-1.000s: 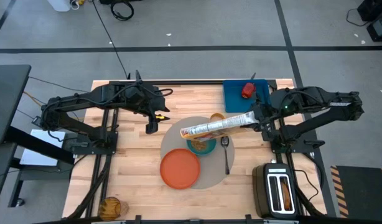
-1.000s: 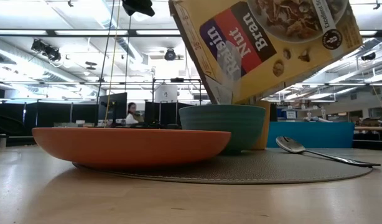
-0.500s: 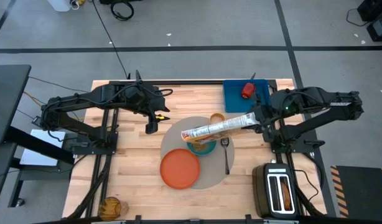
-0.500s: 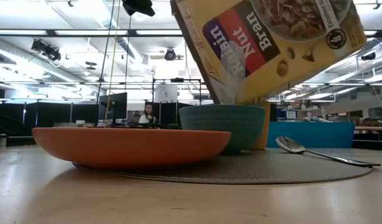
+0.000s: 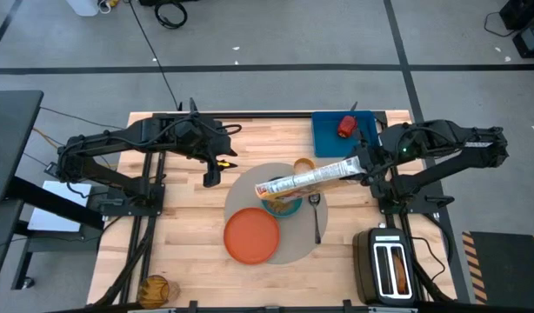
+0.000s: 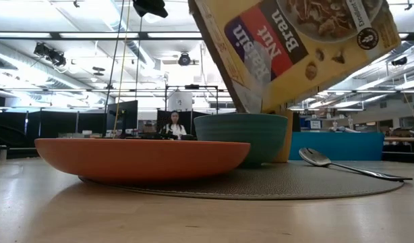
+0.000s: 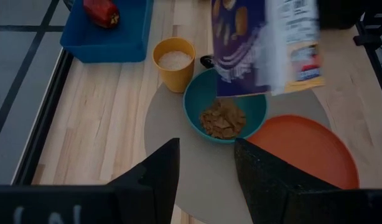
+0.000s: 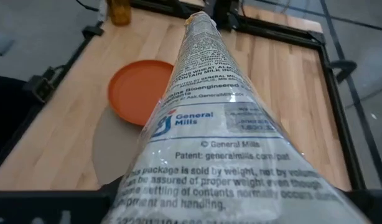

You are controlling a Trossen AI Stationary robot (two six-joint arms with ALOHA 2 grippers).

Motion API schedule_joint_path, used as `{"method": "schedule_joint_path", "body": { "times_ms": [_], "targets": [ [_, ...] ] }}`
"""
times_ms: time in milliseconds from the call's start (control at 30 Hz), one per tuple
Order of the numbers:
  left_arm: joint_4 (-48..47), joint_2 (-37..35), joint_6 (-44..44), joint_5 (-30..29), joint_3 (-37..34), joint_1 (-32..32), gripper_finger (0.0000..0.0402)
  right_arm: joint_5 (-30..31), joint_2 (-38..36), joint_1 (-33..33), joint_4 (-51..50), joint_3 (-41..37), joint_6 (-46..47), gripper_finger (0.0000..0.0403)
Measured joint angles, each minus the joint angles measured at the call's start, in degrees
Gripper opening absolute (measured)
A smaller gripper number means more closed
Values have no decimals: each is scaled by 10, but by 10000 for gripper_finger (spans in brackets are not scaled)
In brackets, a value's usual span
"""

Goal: Arrange a breakfast setting
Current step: Pour the cereal from the cereal box into a bowl

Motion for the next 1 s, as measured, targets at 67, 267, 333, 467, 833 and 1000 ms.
{"method": "schedule_joint_path", "body": {
  "times_ms": [67,267,333,467,833,1000],
  "targets": [
    [0,0,0,0,0,0,160,6,-4,-1,-1,0,12,172],
    [0,0,0,0,0,0,160,-8,-19,1,-5,0,17,172],
    [0,0,0,0,0,0,160,-28,-20,2,1,1,11,172],
    [0,0,0,0,0,0,160,-4,-24,-4,-23,0,28,172],
    [0,0,-4,0,0,0,160,12,-17,0,-22,0,24,172],
    [0,0,-4,0,0,0,160,19,-16,-4,-31,8,25,172]
  ]
}}
